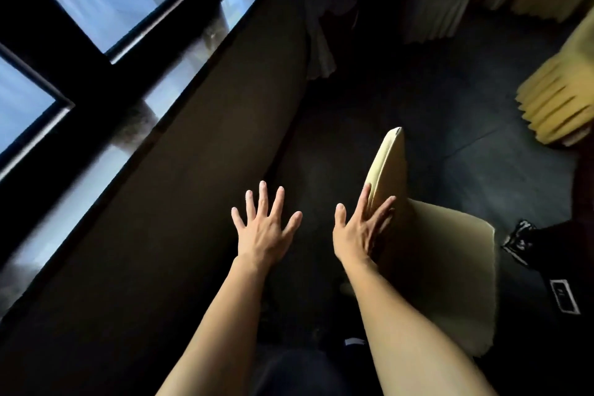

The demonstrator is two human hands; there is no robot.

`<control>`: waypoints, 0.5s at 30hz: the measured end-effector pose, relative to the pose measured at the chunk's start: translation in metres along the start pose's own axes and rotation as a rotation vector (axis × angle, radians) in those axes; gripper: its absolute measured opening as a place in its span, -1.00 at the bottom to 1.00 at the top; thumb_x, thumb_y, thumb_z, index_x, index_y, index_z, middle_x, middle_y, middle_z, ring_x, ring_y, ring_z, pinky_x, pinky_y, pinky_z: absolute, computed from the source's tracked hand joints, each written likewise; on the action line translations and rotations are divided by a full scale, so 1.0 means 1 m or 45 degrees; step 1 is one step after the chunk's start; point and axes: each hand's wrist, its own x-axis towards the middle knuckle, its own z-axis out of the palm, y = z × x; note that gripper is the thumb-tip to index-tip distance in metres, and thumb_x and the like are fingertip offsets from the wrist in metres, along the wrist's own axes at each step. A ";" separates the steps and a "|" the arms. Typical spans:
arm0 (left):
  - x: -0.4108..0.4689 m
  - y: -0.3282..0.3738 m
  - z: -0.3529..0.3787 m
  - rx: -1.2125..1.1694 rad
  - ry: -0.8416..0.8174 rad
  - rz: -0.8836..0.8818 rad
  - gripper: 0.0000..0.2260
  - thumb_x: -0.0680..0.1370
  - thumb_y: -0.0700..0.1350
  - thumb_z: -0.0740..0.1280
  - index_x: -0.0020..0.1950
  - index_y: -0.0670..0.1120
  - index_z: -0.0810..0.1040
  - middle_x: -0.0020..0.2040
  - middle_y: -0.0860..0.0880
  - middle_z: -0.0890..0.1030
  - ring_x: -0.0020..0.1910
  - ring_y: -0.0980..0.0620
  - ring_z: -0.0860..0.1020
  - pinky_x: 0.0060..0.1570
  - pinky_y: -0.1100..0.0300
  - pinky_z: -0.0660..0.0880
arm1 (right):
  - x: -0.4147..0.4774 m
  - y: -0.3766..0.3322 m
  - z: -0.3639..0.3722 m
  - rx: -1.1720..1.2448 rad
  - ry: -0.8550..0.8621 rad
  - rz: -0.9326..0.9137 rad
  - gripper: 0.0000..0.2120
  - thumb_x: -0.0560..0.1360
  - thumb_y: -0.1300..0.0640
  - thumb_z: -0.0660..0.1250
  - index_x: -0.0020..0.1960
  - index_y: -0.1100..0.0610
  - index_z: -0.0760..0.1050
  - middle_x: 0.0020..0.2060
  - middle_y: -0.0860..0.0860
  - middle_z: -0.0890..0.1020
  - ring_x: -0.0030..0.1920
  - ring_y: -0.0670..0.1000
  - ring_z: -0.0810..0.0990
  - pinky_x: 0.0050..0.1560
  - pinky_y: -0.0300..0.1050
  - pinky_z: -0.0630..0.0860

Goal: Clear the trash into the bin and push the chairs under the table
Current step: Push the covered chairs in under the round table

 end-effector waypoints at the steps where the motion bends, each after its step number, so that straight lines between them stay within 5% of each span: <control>1: 0.016 0.004 0.000 0.015 -0.016 0.045 -0.31 0.58 0.42 -0.12 0.64 0.17 -0.13 0.67 0.00 -0.24 0.63 -0.13 -0.23 0.51 -0.33 -0.17 | 0.006 -0.003 0.002 0.002 0.037 0.045 -0.28 0.66 -0.22 0.10 0.65 -0.14 -0.23 0.63 0.23 -0.32 0.63 0.36 -0.14 0.59 0.34 -0.11; 8: 0.123 0.048 -0.009 0.103 -0.139 0.497 -0.32 0.58 0.42 -0.14 0.64 0.17 -0.16 0.66 0.00 -0.27 0.63 -0.14 -0.25 0.51 -0.33 -0.18 | 0.033 -0.022 0.022 -0.058 0.327 0.407 -0.28 0.61 -0.35 -0.04 0.63 -0.14 -0.26 0.65 0.28 -0.08 0.62 0.37 0.05 0.55 0.45 0.02; 15: 0.177 0.068 -0.014 0.230 -0.272 1.008 -0.31 0.55 0.44 -0.22 0.63 0.19 -0.17 0.65 0.01 -0.30 0.63 -0.14 -0.26 0.49 -0.32 -0.25 | 0.041 -0.033 0.027 -0.211 0.578 0.731 -0.27 0.59 -0.40 -0.17 0.66 -0.08 0.07 0.59 0.34 0.21 0.53 0.39 0.29 0.53 0.46 0.09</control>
